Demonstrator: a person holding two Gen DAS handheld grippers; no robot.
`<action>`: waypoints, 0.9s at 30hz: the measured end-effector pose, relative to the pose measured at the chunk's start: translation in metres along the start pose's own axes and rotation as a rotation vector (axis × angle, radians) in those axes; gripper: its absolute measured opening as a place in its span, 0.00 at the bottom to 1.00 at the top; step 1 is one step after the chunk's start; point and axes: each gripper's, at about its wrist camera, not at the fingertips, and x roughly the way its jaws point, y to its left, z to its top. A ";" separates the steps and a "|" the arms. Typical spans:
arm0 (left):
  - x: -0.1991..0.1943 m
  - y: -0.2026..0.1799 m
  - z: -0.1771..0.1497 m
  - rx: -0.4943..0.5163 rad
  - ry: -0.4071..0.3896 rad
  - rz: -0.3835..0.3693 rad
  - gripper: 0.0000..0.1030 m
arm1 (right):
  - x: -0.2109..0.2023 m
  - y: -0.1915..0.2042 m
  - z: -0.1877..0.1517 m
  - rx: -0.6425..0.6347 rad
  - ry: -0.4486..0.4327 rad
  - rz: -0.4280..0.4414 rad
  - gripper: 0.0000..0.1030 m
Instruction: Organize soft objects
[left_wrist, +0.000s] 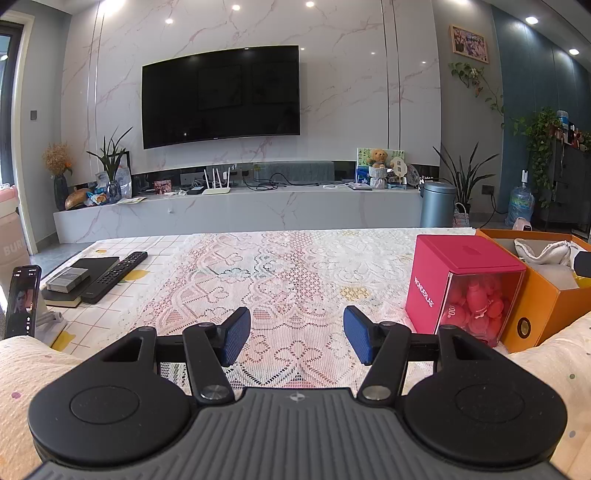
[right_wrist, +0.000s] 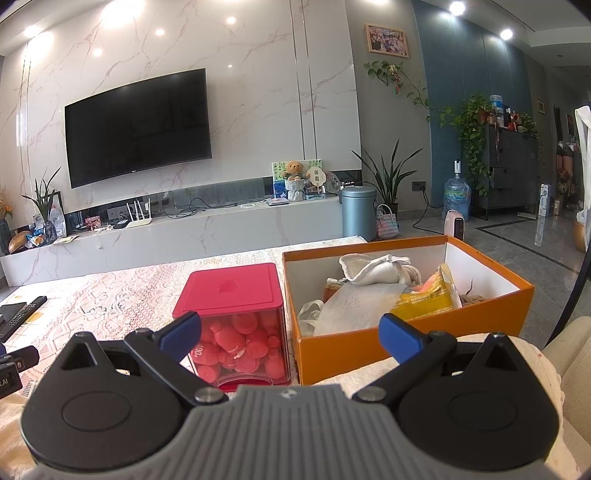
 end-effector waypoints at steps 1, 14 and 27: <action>0.000 0.000 0.000 0.000 0.000 0.000 0.66 | 0.000 0.000 0.000 0.000 0.000 0.000 0.97; 0.000 0.000 0.000 -0.001 -0.001 -0.001 0.66 | 0.000 0.000 0.000 -0.001 0.001 0.000 0.97; 0.001 -0.003 0.002 -0.003 -0.005 -0.006 0.66 | 0.000 0.000 0.000 -0.001 0.001 -0.001 0.97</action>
